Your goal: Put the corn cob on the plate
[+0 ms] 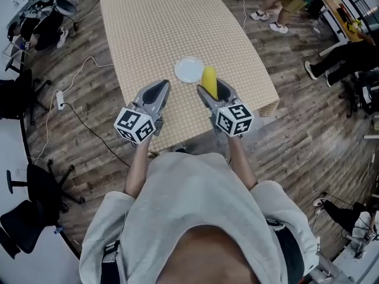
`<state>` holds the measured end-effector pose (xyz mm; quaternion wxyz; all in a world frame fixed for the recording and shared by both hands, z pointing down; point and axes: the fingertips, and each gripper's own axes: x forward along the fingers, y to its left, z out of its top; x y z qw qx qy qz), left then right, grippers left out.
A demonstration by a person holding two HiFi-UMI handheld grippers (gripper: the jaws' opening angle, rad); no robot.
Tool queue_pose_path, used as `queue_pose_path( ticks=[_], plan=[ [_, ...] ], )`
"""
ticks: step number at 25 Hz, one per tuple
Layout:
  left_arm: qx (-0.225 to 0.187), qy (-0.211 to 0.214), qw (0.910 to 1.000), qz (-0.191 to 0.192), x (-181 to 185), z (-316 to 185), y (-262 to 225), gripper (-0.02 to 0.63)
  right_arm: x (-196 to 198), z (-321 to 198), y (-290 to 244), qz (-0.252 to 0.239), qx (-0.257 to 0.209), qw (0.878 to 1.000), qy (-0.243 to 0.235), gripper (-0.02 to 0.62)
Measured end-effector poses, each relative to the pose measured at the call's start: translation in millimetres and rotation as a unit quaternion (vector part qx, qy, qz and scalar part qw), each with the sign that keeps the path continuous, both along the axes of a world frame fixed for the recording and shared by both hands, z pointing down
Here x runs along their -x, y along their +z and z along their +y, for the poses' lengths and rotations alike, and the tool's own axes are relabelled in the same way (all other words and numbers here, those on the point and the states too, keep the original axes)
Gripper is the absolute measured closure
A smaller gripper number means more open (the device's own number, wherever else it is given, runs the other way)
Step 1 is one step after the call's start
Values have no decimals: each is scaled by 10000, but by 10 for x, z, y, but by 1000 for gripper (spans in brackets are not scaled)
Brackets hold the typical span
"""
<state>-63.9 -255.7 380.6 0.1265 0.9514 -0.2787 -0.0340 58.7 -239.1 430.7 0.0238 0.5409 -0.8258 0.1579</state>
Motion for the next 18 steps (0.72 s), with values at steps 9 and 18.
queue_pose_path(
  ticks=[9, 18],
  plan=[
    [176, 27, 9997, -147, -177, -178, 189, 598, -152, -140, 226, -157, 199, 9997, 23, 341],
    [271, -434, 9984, -229, -446, -250, 248, 598, -427, -302, 240, -197, 246, 9985, -448, 341]
  ],
)
